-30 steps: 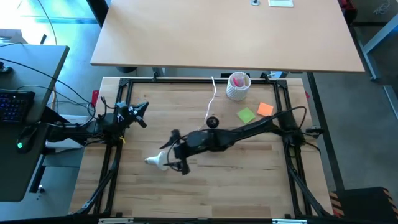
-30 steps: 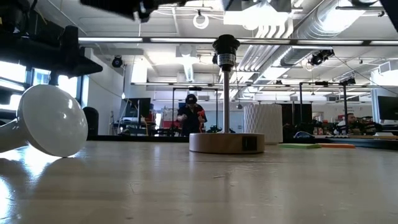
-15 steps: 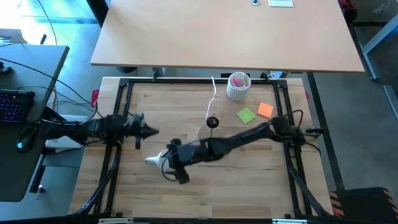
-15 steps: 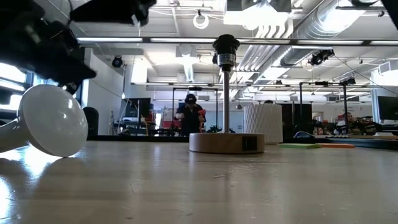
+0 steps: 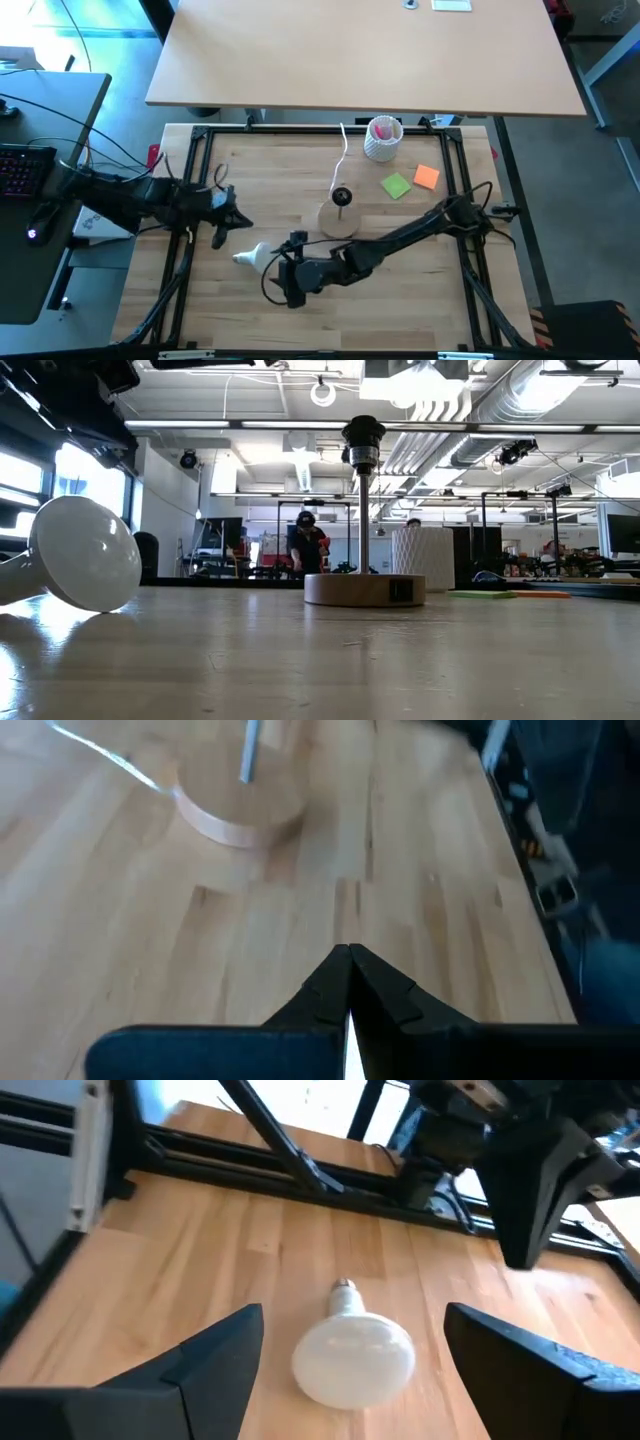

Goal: Screw lightbulb
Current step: Insert the white lightbulb into the brown lamp

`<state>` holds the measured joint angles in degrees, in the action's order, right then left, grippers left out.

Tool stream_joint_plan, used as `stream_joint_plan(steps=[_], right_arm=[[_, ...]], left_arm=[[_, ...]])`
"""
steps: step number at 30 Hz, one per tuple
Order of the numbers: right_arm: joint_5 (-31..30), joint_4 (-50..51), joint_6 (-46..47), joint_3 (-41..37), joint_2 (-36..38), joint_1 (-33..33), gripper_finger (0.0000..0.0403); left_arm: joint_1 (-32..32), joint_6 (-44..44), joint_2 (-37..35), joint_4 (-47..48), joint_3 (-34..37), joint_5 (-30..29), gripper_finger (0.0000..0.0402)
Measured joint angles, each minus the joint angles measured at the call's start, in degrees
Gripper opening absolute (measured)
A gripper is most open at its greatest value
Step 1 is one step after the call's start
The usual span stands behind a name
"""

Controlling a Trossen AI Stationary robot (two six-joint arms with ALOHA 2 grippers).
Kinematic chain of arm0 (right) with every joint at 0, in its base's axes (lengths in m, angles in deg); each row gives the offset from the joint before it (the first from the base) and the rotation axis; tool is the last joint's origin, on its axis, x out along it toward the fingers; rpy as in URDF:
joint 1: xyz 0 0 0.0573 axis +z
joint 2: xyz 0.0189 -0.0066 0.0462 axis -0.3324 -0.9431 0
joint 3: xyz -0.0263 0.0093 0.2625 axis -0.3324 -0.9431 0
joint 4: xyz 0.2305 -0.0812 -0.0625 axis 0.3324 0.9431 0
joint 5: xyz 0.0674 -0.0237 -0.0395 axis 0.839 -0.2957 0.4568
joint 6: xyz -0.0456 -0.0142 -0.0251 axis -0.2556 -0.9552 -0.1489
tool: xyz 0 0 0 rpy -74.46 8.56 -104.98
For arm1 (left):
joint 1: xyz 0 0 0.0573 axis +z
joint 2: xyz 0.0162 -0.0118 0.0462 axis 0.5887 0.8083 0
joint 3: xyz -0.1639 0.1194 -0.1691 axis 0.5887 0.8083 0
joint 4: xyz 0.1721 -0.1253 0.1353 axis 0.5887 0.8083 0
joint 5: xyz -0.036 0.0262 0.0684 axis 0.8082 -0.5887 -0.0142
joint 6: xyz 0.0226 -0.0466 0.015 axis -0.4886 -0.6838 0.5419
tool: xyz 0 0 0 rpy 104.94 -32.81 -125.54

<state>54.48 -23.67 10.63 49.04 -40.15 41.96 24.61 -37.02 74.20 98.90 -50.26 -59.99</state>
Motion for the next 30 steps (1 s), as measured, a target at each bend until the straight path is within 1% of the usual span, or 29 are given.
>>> stream_joint_plan(steps=[3,7,11,14,18,22,23,26,30], right_arm=[[4.2,-3.5,0.0,-2.6,0.1,-1.7,0.0309],[10.7,-10.9,3.1,-6.3,-0.5,-6.4,0.0309],[20.4,-15.6,7.4,-6.8,-1.3,-10.3,0.0309],[22.4,-17.9,7.5,-6.3,-1.9,-11.0,0.0309],[24.6,-14.6,7.4,-2.5,-2.7,-10.9,0.0309],[25.9,-6.7,7.2,3.3,-4.2,-10.7,0.0309],[25.9,-3.9,6.7,4.7,-4.9,-10.8,0.0309],[26.5,-0.2,6.4,9.9,-8.1,-10.6,0.0309],[28.4,5.6,5.0,20.0,-14.7,-10.2,0.0309]], left_arm=[[-3.4,-1.0,3.2,2.5,-2.0,-2.2,0.0],[-10.1,-6.1,5.2,7.7,-4.6,-5.0,0.0],[-19.0,-14.1,6.1,9.2,-5.1,-10.0,0.0],[-25.9,-21.7,7.0,9.0,-5.1,-13.6,0.0],[-35.2,-31.3,9.0,6.5,-5.1,-20.0,0.0],[-42.3,-37.1,11.0,3.4,-7.0,-27.9,0.0],[-43.9,-37.6,11.5,3.3,-8.1,-30.3,0.0],[-47.8,-37.7,13.0,3.3,-11.2,-36.2,0.0],[-50.4,-36.4,13.8,3.1,-13.4,-42.4,0.0]])
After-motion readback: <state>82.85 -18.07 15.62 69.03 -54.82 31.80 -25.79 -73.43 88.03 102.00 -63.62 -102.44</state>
